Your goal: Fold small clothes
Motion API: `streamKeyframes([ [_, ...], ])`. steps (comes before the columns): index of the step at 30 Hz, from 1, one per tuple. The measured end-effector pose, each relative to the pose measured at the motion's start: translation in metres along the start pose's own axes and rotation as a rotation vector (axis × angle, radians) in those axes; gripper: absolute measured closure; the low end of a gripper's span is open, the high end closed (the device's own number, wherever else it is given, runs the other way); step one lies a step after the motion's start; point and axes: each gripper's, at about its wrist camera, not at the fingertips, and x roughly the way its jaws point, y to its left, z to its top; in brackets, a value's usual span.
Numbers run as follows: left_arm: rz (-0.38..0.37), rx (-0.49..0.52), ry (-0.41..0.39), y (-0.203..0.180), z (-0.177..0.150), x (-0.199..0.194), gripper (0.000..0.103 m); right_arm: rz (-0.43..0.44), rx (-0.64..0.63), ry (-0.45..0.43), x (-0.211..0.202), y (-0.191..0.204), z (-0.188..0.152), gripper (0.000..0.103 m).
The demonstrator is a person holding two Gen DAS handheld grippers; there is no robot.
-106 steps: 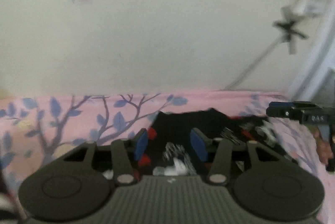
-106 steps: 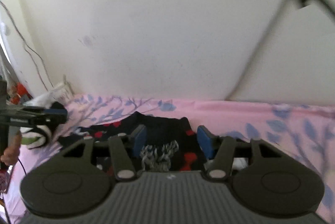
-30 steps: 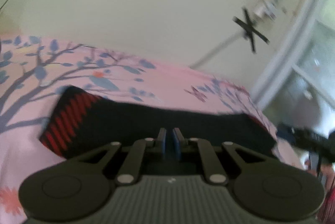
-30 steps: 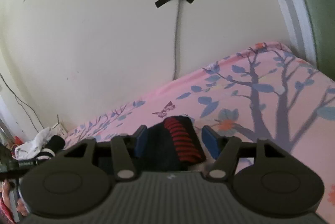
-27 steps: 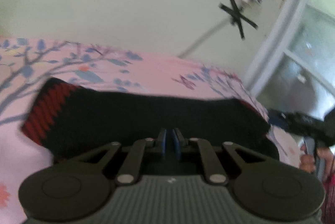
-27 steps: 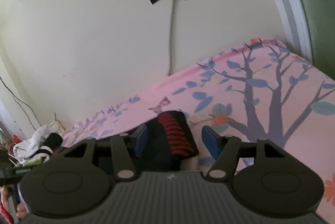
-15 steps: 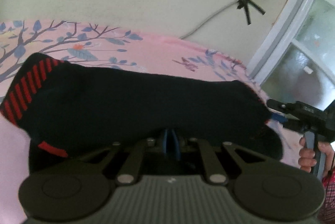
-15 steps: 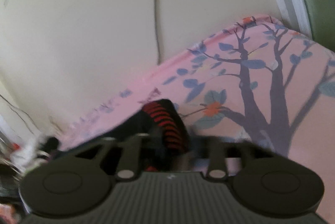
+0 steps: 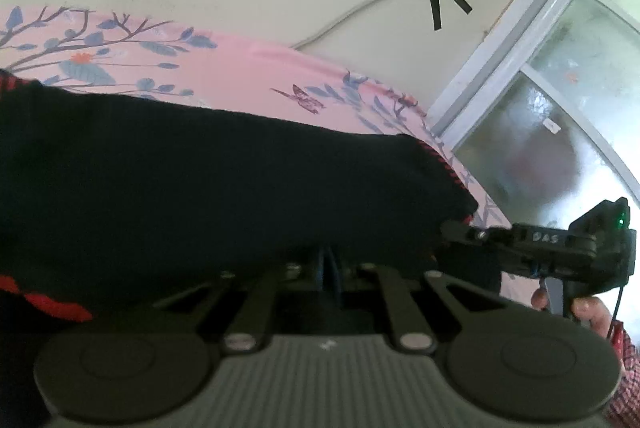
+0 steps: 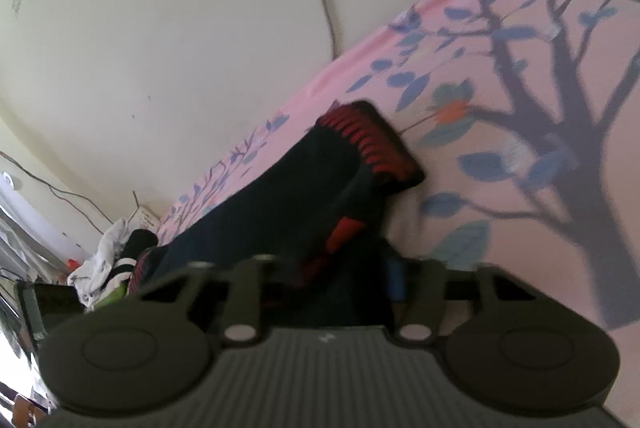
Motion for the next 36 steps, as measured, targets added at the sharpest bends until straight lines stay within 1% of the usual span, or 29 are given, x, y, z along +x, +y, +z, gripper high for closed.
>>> streamKeyframes([
  [2, -0.024, -0.043, 0.007, 0.007, 0.002, 0.001, 0.097, 0.026, 0.027, 0.002, 0.003, 0.005, 0.002, 0.075],
  [4, -0.032, -0.062, 0.014, 0.010, 0.003, 0.000, 0.097, 0.111, 0.032, -0.018, -0.005, 0.020, 0.008, 0.077],
  [5, -0.028, -0.058, 0.013, 0.009, 0.003, -0.001, 0.098, 0.133, 0.005, -0.029, -0.011, 0.031, 0.011, 0.078],
  [7, -0.016, -0.038, 0.003, 0.004, 0.002, -0.007, 0.098, 0.171, -0.081, -0.048, -0.016, 0.066, 0.017, 0.078],
  [9, -0.044, -0.036, -0.032, 0.002, 0.003, -0.021, 0.098, 0.207, -0.164, -0.036, -0.014, 0.100, 0.018, 0.079],
  [11, -0.091, -0.050, -0.103, 0.009, 0.004, -0.047, 0.097, 0.218, -0.267, -0.010, -0.005, 0.136, 0.015, 0.079],
  [12, -0.095, -0.065, -0.145, 0.014, 0.004, -0.064, 0.097, 0.225, -0.321, 0.011, 0.003, 0.156, 0.011, 0.079],
  [14, -0.076, -0.094, -0.231, 0.029, 0.003, -0.100, 0.095, 0.242, -0.394, 0.051, 0.018, 0.183, 0.005, 0.079],
  [17, 0.001, -0.164, -0.346, 0.059, -0.005, -0.156, 0.092, 0.247, -0.509, 0.120, 0.054, 0.227, -0.011, 0.079],
  [19, 0.064, -0.200, -0.388, 0.073, -0.013, -0.181, 0.092, 0.244, -0.574, 0.174, 0.082, 0.251, -0.025, 0.079],
  [21, 0.110, -0.231, -0.415, 0.083, -0.021, -0.199, 0.092, 0.239, -0.625, 0.235, 0.112, 0.269, -0.044, 0.079],
  [24, 0.131, -0.275, -0.431, 0.096, -0.033, -0.212, 0.091, 0.206, -0.688, 0.336, 0.160, 0.280, -0.075, 0.078],
  [25, 0.134, -0.285, -0.431, 0.098, -0.035, -0.212, 0.088, 0.196, -0.693, 0.374, 0.174, 0.279, -0.084, 0.070],
  [26, 0.135, -0.291, -0.430, 0.099, -0.038, -0.212, 0.085, 0.212, -0.695, 0.377, 0.180, 0.276, -0.089, 0.066],
  [27, 0.134, -0.290, -0.430, 0.101, -0.040, -0.212, 0.083, 0.248, -0.697, 0.370, 0.180, 0.277, -0.090, 0.059],
  [28, 0.131, -0.286, -0.430, 0.102, -0.040, -0.214, 0.080, 0.276, -0.691, 0.383, 0.176, 0.279, -0.090, 0.043],
  [29, 0.127, -0.280, -0.430, 0.102, -0.040, -0.214, 0.078, 0.310, -0.684, 0.388, 0.169, 0.278, -0.089, 0.042],
  [30, 0.125, -0.274, -0.428, 0.101, -0.040, -0.213, 0.077, 0.327, -0.688, 0.391, 0.162, 0.277, -0.088, 0.044],
  [32, 0.128, -0.256, -0.422, 0.098, -0.038, -0.208, 0.077, 0.338, -0.694, 0.372, 0.146, 0.272, -0.083, 0.045],
  [34, 0.152, -0.235, -0.409, 0.092, -0.034, -0.198, 0.074, 0.338, -0.678, 0.329, 0.129, 0.262, -0.074, 0.045],
  [36, 0.193, -0.203, -0.389, 0.084, -0.030, -0.188, 0.070, 0.316, -0.645, 0.260, 0.108, 0.248, -0.062, 0.045],
])
